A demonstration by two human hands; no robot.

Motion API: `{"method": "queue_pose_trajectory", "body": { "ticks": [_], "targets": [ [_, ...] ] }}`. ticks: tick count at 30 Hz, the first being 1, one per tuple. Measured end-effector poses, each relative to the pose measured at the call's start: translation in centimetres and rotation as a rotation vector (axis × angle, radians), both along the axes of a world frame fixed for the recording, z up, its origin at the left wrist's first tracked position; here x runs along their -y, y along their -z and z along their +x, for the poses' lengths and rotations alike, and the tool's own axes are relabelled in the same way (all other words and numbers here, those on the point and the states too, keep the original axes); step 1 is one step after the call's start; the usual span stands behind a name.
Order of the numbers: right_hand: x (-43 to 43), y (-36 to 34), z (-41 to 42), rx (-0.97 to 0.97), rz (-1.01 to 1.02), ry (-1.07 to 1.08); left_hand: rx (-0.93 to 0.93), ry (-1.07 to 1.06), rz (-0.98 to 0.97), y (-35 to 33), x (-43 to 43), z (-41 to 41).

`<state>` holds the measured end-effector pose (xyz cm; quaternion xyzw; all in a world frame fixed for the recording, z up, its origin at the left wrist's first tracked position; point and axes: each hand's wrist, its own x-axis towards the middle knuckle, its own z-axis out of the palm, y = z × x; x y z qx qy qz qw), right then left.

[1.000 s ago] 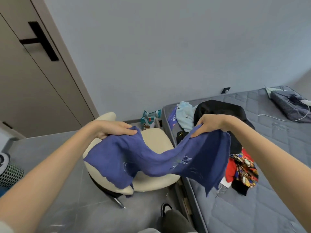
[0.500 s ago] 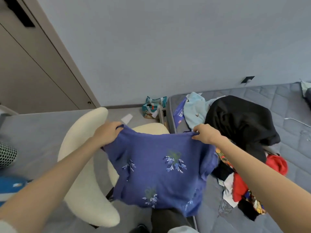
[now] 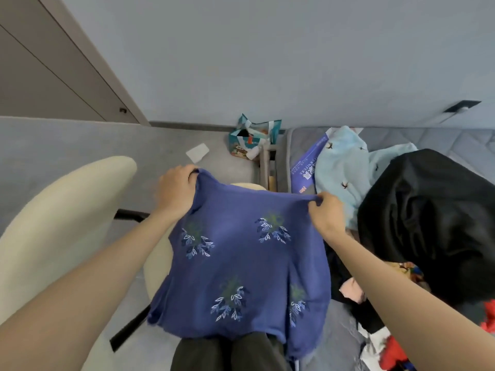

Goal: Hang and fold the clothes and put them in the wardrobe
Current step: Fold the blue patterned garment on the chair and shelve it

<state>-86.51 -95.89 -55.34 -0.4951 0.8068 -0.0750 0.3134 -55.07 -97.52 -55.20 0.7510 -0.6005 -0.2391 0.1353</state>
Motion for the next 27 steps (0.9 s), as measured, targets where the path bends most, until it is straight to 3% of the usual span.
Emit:
{"method": "queue_pose_trajectory", "body": {
  "ticks": [4, 7, 14, 21, 24, 27],
  "targets": [
    [-0.2, 3.0, 2.1, 0.086, 0.026, -0.094, -0.219, -0.151, 0.005, 3.4, 0.0, -0.5],
    [-0.8, 5.0, 4.4, 0.088, 0.059, -0.181, -0.308, -0.333, 0.116, 6.1, -3.4, 0.4],
    [0.7, 10.5, 11.9, 0.218, 0.112, -0.377, -0.256, -0.575, 0.4, 13.2, -10.5, 4.3],
    [5.0, 16.4, 17.9, 0.212, 0.129, -0.424, -0.292, -0.633, 0.374, 17.9, -10.2, 5.9],
    [6.5, 18.4, 19.6, 0.234, 0.199, -0.354, -0.249, -0.545, 0.49, 18.6, -9.7, 6.2],
    [7.3, 19.5, 20.7, 0.129, 0.228, -0.357, -0.217, -0.52, 0.482, 18.6, -9.1, 6.5]
  ]
}}
